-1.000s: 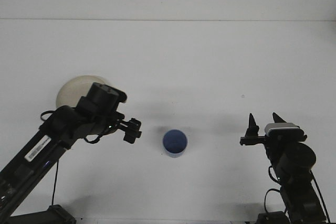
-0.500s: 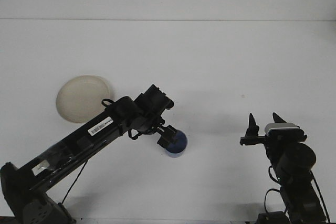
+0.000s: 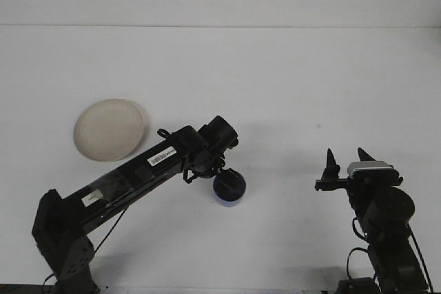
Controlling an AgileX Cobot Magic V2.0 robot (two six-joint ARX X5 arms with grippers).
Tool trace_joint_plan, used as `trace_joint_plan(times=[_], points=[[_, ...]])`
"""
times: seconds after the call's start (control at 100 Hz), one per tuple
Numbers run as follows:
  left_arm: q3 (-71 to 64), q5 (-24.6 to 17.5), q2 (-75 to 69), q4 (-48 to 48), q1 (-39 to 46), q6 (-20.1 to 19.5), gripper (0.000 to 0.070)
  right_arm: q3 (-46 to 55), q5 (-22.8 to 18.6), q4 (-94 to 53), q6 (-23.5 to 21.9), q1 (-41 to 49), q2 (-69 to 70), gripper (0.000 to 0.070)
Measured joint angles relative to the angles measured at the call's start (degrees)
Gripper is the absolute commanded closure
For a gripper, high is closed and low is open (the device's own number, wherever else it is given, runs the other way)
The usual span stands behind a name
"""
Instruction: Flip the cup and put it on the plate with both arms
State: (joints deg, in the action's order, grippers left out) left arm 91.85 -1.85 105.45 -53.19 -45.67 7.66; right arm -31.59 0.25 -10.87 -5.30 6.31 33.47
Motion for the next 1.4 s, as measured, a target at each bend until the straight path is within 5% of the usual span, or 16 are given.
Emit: trace_joint_plan(times=[0.16,0.45,0.96,1.25,1.399], points=[[0.0,0.0,2.2,-0.2,-0.1,0.0,0.0268,0.0,0.0,0.0,0.0,0.0,0.0,0.0222],[0.0,0.0,2.3,0.7,-0.5,0.0,0.07,0.0,0.0,0.0,0.0,0.0,0.0,0.0222],[5.6,1.9,2.3,-6.2,0.2,-2.7,0.0692,0.0,0.0,0.0,0.0,0.0,0.0,0.0222],[18.1,10.6,2.3,-15.5,10.4,-4.9,0.0692,0.0,0.0,0.0,0.0,0.0,0.0,0.0222],[20.5,11.1,2.3,-16.7,18.5,-5.3,0.0692,0.0,0.0,0.0,0.0,0.0,0.0,0.0222]])
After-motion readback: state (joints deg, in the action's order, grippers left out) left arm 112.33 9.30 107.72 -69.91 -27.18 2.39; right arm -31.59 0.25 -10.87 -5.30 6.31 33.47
